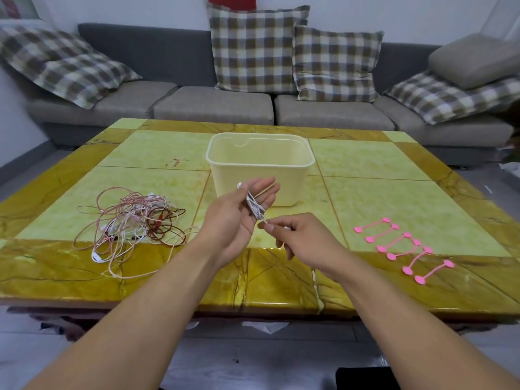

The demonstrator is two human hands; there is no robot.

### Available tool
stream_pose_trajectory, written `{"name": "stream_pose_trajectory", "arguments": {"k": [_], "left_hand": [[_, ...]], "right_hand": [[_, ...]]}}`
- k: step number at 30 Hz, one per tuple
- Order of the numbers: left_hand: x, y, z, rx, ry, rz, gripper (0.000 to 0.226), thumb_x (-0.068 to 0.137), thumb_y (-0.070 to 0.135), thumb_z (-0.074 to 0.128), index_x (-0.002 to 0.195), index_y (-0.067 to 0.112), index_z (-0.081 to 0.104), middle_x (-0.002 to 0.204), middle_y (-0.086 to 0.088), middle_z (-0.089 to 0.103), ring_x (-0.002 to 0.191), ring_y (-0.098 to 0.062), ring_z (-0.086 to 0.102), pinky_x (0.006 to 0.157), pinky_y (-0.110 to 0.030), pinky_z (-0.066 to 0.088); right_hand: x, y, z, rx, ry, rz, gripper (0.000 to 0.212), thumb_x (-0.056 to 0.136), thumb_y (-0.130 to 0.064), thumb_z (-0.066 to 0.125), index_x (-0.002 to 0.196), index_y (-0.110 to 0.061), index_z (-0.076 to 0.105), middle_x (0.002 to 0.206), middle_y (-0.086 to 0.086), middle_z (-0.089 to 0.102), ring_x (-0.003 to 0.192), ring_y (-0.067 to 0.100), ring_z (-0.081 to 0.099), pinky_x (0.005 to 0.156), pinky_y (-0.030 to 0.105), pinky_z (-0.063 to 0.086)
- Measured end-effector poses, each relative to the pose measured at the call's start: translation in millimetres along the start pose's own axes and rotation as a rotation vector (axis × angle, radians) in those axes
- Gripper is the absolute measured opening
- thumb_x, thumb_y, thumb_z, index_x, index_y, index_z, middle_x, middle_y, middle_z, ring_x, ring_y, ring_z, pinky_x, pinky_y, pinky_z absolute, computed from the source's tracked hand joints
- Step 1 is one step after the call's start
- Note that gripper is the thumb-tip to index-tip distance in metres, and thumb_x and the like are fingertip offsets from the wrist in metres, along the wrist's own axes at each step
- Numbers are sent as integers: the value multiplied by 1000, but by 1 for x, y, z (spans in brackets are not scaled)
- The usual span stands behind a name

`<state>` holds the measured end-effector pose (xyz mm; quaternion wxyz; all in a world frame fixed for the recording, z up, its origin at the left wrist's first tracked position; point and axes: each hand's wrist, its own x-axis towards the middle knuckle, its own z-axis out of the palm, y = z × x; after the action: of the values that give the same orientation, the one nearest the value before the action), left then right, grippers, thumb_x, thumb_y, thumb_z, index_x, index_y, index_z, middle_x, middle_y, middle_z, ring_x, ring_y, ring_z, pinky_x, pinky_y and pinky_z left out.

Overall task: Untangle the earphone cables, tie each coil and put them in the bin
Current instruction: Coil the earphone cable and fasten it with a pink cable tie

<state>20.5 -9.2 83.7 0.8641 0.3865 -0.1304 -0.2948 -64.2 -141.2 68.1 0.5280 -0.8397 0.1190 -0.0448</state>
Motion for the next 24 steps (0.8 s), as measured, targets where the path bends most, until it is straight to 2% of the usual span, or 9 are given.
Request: {"name": "stream_pose_trajectory", "arguments": {"k": [3,6,10,11,13,16,20,22,24], "left_hand": [[2,-6,-1,67,54,74,36,110,14,32,131,-9,50,130,-14,67,125,-24,63,105,-32,51],[3,-14,-4,218,100,130,29,110,15,36,131,3,51,130,-6,67,127,-19,60,110,-32,46],[4,-21,-10,457,188,134,29,110,17,37,132,6,53,130,-6,67,122,-15,63,96,-18,53],[5,-21,-11,493,192,109,28,110,17,38,131,6,53,128,-6,68,120,-15,64,93,-17,54],[5,-20,-13,577,191,55,29,110,17,39,130,4,55,121,-4,72,112,-13,67,83,-16,56],[3,-23,-16,726,148,-24,29,109,20,42,118,4,64,93,0,75,83,-13,68,68,-20,51],[-3,-21,-16,767,8,-49,47,108,15,38,74,16,70,72,-1,65,67,-13,55,63,-26,43],[-5,-19,-15,757,-6,-83,49,108,16,36,72,14,68,76,-4,64,70,-18,53,67,-30,43],[-5,-19,-15,727,8,-143,45,109,21,35,81,3,66,84,-10,62,74,-21,54,73,-36,47]], "right_hand": [[-2,-3,8,-179,-31,-25,25,101,-36,60,123,-33,72,73,2,67,54,13,52,58,30,46],[-7,-7,14,-288,-8,-42,30,101,-33,59,129,-30,69,74,4,68,55,10,49,57,26,41],[-9,-13,19,-358,211,-129,16,94,-31,70,105,-27,80,91,-6,76,79,3,63,67,12,43],[-9,-13,20,-343,255,-148,12,92,-28,73,100,-26,81,89,-9,75,76,-1,62,65,6,40],[-8,-13,21,-299,305,-178,9,87,-20,78,94,-25,81,84,-16,69,71,-9,58,65,4,39],[-6,-10,22,-276,326,-219,17,82,-9,81,90,-24,79,86,-15,65,69,-6,56,65,6,40],[-6,-11,22,-283,306,-199,22,80,-4,81,88,-24,78,84,-14,61,69,-6,56,66,6,40],[-7,-13,23,-271,307,-208,27,77,0,82,86,-25,76,82,-19,59,72,-13,55,65,4,39],[-7,-14,24,-246,310,-199,34,74,1,84,85,-27,69,83,-19,58,71,-14,54,62,5,40]]}}
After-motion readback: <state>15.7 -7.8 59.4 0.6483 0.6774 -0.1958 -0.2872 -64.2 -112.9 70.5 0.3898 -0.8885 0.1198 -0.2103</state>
